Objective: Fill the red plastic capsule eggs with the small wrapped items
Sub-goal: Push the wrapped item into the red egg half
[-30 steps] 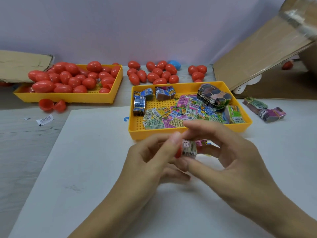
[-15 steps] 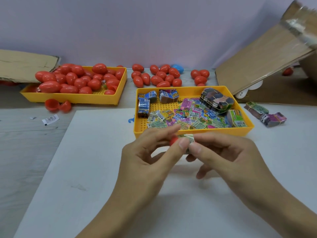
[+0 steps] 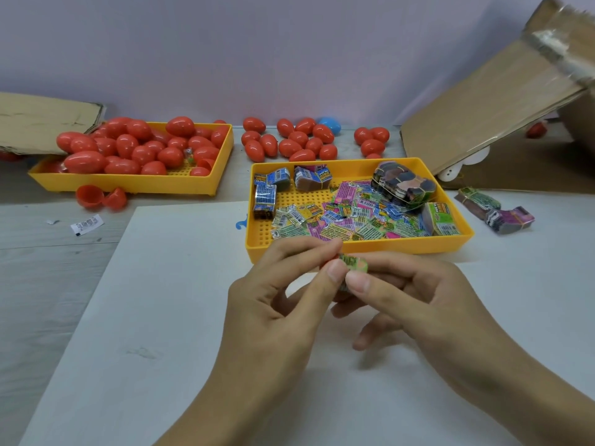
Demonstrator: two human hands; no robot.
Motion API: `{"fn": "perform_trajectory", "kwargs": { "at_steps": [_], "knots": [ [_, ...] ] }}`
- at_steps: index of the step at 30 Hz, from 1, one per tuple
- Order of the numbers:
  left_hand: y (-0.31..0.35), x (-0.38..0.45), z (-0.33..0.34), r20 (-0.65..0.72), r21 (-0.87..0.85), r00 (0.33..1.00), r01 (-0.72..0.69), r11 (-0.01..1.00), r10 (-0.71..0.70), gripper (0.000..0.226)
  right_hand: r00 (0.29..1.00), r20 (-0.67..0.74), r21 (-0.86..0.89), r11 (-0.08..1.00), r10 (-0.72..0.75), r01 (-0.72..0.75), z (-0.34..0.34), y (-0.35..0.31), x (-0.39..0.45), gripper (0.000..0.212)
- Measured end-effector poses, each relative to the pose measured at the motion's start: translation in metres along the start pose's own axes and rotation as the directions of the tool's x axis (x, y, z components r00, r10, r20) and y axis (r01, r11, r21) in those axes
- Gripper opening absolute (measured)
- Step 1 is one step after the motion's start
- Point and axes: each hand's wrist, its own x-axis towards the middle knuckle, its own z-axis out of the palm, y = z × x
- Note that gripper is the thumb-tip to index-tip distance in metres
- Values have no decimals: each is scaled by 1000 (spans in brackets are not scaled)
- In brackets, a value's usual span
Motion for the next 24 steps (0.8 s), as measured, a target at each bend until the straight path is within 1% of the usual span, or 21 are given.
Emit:
{"fn": "perform_trajectory", "kwargs": {
  "at_steps": [3,5,8,11,13,15,17,18,19,21,22,23,24],
  "knots": [
    [1,1,0,-11,-54,1000,8,999,-9,31,999,-10,33,999,-30,30,-2,-1,1,26],
    [1,2,-1,-44,-70,999,2,998,-5,34,1000,7,45,999,-28,28,-3,-1,1,27],
    [-1,3,-3,-79,-69,996,-34,997,29,26,999,53,99,995,-5,-1,-3,-3,1,27],
    [-3,1,-1,-85,-31,992,-92,995,89,21,994,63,183,978,87,-97,-2,-7,5,39],
    [-4,-1,2,-73,-4,991,-114,993,113,21,992,43,169,978,116,-121,-4,-6,5,42],
    [-4,-2,2,-53,-24,994,-100,995,99,22,996,36,135,987,80,-84,-6,-3,4,36],
    [-3,-1,1,-32,-79,998,-50,996,47,22,999,26,120,992,23,-26,-8,0,4,29],
    [-3,1,0,-23,-109,1000,6,994,-9,22,1000,6,99,995,-17,16,-8,1,4,28],
    [-2,2,-1,-11,-134,996,84,987,-87,26,997,-29,49,996,-73,75,-10,4,4,29],
    [-3,3,-3,60,-174,966,257,951,-250,37,974,-79,-129,971,-211,200,-9,6,3,35],
    [-3,3,-3,105,-195,948,316,929,-301,39,960,-64,-211,944,-274,255,-8,6,2,39],
    [-3,3,-2,130,-216,940,337,916,-315,35,947,-33,-260,918,-320,301,-8,7,1,42],
    [-5,3,-2,127,-231,946,320,919,-298,27,943,-1,-266,909,-333,320,-8,7,0,43]
  ]
}}
